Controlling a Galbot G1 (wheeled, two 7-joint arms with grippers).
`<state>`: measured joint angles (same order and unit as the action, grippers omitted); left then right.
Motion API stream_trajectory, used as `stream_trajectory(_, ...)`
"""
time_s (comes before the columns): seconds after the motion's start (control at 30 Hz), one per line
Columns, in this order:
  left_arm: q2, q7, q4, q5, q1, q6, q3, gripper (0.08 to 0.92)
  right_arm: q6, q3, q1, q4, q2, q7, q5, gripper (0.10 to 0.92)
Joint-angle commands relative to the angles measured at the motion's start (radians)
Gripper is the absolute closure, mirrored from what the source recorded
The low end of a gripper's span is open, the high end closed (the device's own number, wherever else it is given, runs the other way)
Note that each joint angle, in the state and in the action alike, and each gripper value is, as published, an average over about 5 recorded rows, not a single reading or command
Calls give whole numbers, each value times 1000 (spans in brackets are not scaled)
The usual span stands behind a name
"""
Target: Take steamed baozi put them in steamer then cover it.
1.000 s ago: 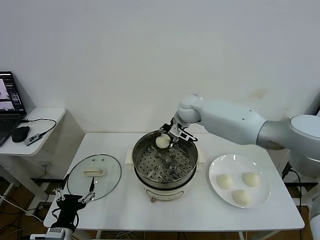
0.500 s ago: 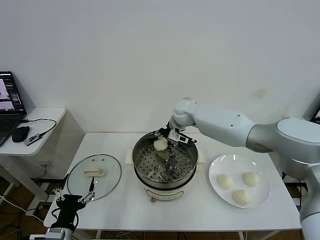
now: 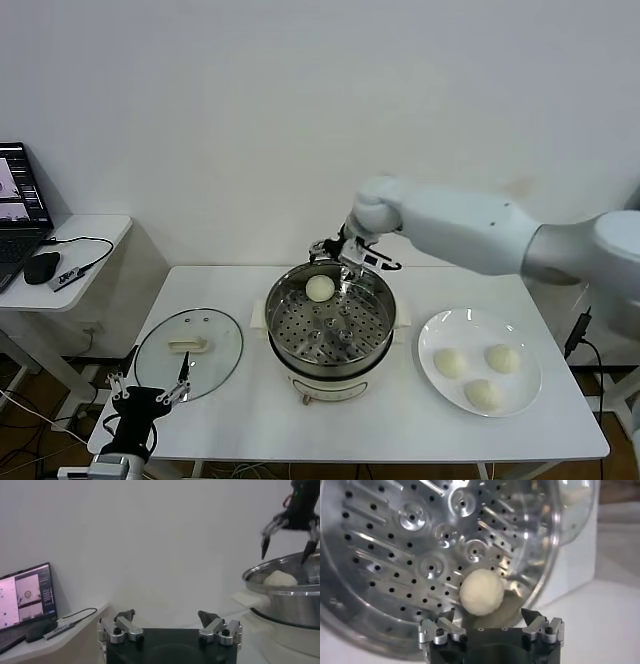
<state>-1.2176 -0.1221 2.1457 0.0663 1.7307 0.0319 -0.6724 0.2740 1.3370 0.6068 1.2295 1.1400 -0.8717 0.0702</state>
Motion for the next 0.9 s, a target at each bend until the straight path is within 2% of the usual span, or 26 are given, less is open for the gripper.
stream_trajectory(0.03,6,0,12,11,-2,-27,0,177,-532,79,224,348,-332,-145,-274,203)
stream_trajectory(0.3,20,1,19,12,-16,-66,16,177,-665,95,171,478,-636,-128,-280,203)
stream_trajectory(0.47,23,3,2,9,-27,-66,28,177,-700,32,41,523,-751,-115,-249,203)
stream_trajectory(0.67,30,6,-1,6,-36,-67,31,177,-699,-169,-264,521,-809,-110,-185,203)
stream_trajectory(0.9,30,8,2,2,-34,-71,25,177,-678,-351,-513,448,-775,-114,-90,203)
